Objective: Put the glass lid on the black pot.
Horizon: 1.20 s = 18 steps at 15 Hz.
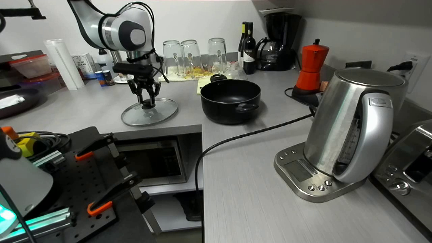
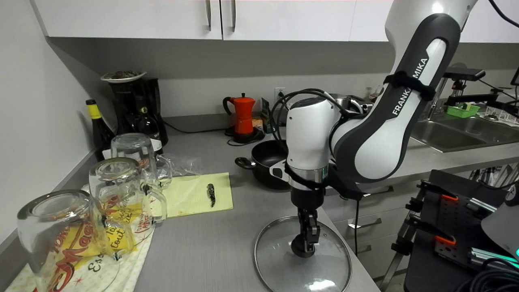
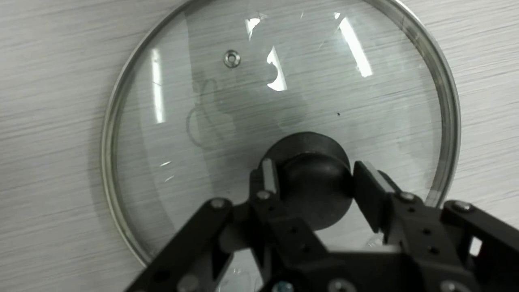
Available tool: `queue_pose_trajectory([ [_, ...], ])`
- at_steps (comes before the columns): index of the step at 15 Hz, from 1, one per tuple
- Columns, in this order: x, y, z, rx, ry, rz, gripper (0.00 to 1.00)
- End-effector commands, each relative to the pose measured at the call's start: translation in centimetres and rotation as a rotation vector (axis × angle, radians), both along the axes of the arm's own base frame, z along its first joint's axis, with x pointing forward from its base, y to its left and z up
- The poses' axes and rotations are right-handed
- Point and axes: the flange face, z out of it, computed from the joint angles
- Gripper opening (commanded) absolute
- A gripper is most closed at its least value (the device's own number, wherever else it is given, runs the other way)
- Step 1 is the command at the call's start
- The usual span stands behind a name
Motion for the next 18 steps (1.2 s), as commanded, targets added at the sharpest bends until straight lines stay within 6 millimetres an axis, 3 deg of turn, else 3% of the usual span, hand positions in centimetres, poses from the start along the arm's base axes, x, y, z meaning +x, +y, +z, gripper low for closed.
queue_pose_trajectory([
  [1,-0.4,0.1,0.7,0.003,-0.034,-0.007,0.24],
  [4,-1.1,0.3,2.3,0.013,-0.054,-0.004,0.24],
  [12,-3.6,0.4,9.3,0.036,-0.140,-0.016,0.24],
  [18,-2.2,-3.7,13.6,0.095,-0.179,-0.161,0.24],
])
